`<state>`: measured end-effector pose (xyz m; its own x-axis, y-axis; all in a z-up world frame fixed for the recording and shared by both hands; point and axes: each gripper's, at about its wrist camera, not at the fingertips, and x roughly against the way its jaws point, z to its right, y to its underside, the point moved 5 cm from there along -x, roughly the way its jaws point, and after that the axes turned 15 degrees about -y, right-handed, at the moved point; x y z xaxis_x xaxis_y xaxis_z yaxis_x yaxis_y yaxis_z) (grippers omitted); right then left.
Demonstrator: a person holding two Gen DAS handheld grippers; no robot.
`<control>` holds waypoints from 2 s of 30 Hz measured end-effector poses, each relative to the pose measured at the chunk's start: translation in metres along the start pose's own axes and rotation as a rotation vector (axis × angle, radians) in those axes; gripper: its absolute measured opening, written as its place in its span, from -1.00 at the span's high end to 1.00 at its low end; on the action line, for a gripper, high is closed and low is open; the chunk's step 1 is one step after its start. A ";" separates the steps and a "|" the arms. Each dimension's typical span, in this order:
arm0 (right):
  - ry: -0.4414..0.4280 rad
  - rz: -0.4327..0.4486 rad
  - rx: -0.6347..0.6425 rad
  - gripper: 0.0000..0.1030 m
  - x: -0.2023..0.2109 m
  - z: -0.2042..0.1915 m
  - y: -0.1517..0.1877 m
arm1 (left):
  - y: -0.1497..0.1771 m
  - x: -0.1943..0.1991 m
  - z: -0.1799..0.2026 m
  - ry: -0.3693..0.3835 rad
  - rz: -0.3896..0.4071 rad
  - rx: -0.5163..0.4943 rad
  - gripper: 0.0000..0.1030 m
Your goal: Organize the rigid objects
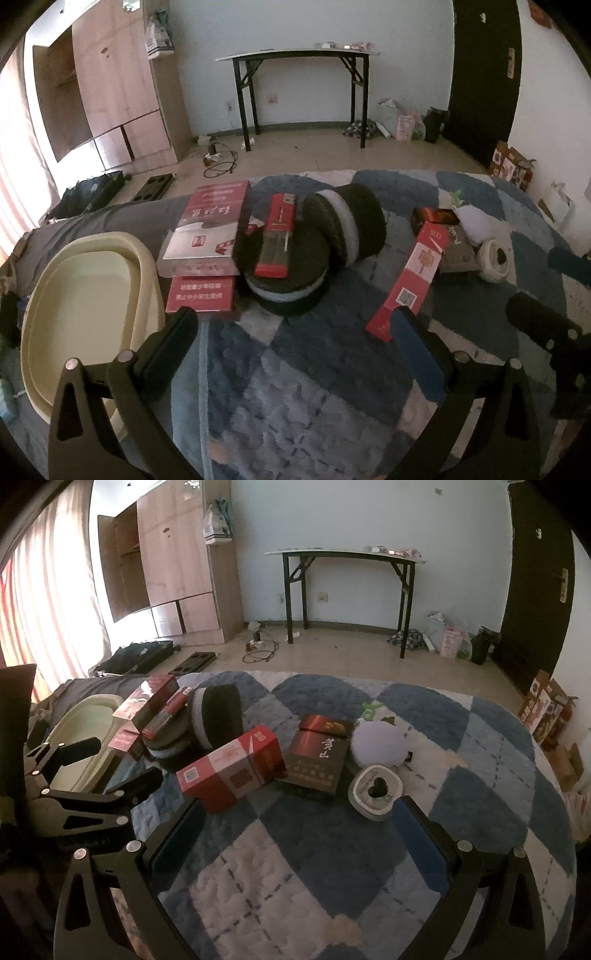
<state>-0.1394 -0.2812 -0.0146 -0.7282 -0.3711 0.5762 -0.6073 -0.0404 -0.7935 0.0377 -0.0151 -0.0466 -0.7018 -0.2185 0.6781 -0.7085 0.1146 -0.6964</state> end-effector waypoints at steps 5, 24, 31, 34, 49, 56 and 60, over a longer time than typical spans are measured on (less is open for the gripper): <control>0.000 0.005 -0.005 -0.99 0.002 0.001 0.000 | -0.001 -0.001 -0.002 0.005 -0.005 0.025 -1.00; -0.007 0.000 -0.001 -0.99 0.001 0.000 0.000 | 0.001 0.000 -0.004 0.019 -0.001 0.020 -1.00; -0.004 -0.001 -0.004 -0.99 0.000 0.000 0.000 | 0.001 0.000 -0.004 0.019 -0.001 0.022 -1.00; -0.004 -0.002 -0.003 -0.99 0.000 0.000 0.000 | 0.001 0.000 -0.004 0.019 -0.001 0.021 -1.00; -0.004 0.001 0.001 -0.99 0.002 -0.001 0.000 | 0.001 -0.001 -0.003 0.019 0.000 0.023 -1.00; 0.007 0.005 -0.014 -0.99 0.004 0.006 -0.001 | 0.004 -0.011 -0.004 0.020 -0.022 0.032 -1.00; 0.013 0.001 -0.017 -0.99 0.005 0.007 0.000 | 0.005 -0.009 -0.001 0.008 -0.020 0.010 -1.00</control>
<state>-0.1410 -0.2898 -0.0133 -0.7328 -0.3590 0.5780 -0.6117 -0.0247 -0.7907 0.0402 -0.0114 -0.0563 -0.6880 -0.2125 0.6939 -0.7217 0.1003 -0.6849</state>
